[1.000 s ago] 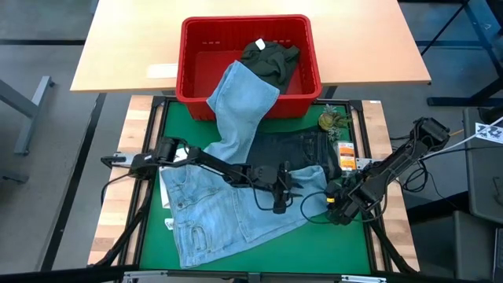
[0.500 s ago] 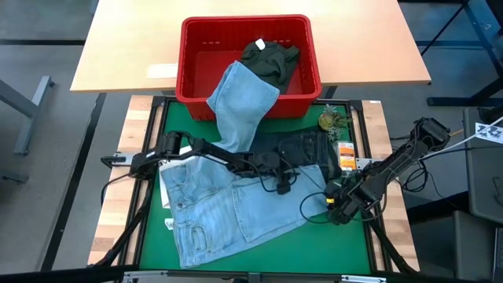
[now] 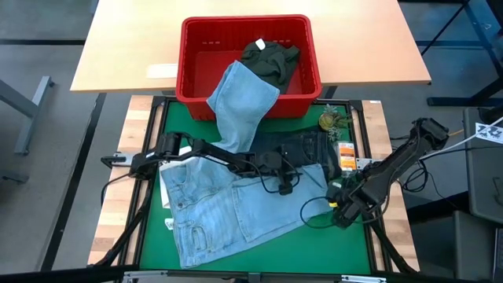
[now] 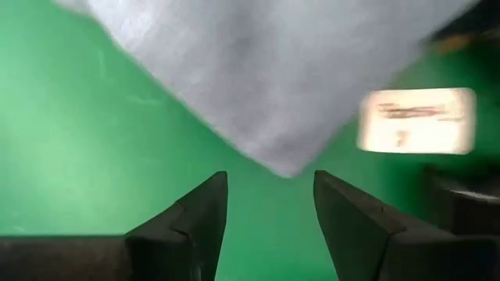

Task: Fold Laundry from Bin
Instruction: Fold the light blue jeans

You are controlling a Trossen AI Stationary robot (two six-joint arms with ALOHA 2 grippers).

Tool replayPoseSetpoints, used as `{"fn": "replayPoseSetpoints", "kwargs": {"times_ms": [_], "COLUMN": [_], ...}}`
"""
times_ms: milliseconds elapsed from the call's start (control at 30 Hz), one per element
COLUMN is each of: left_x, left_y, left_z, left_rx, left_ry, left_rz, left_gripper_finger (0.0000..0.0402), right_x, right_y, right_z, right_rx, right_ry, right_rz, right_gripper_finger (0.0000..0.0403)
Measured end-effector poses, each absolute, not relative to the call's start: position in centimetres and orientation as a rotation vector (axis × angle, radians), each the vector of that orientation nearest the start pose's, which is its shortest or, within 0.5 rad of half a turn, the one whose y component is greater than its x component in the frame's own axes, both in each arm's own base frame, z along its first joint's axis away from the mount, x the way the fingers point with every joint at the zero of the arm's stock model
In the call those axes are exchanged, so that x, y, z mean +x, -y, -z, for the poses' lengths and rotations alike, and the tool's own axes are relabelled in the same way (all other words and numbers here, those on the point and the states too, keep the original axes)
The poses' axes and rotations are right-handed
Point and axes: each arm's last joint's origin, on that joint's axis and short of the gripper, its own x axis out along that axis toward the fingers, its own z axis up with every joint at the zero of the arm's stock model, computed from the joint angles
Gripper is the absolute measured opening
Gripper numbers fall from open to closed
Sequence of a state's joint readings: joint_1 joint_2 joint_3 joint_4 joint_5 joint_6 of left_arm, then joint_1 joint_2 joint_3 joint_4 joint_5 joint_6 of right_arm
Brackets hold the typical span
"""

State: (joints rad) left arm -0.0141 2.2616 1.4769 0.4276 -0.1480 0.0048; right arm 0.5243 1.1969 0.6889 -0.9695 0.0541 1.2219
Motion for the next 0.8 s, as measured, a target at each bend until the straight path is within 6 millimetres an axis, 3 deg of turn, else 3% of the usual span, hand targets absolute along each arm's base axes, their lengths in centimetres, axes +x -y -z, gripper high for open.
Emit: {"fn": "replayPoseSetpoints", "kwargs": {"times_ms": [167, 300, 533, 800], "left_x": [50.0, 50.4, 50.1, 48.7], "left_y": [1.9, 3.6, 7.2, 11.0], "left_z": [-15.5, -16.6, -16.7, -15.2], "left_rx": [0.092, 0.095, 0.104, 0.141], "left_ry": [-0.318, -0.291, -0.336, -0.502], "left_rz": [-0.09, -0.051, 0.056, 0.155], "left_gripper_finger": [0.013, 0.013, 0.013, 0.013], "right_x": [15.7, 15.9, 16.4, 17.7], "right_y": [-8.5, -8.2, -6.9, -3.7], "right_z": [-22.3, -24.0, -24.2, -24.3], "right_rx": [0.48, 0.392, 0.337, 0.309], "right_ry": [-1.348, -1.23, -1.145, -1.139], "right_rz": [0.586, 0.656, 0.756, 0.831], "right_gripper_finger": [0.0191, 0.0191, 0.0191, 0.0191]}}
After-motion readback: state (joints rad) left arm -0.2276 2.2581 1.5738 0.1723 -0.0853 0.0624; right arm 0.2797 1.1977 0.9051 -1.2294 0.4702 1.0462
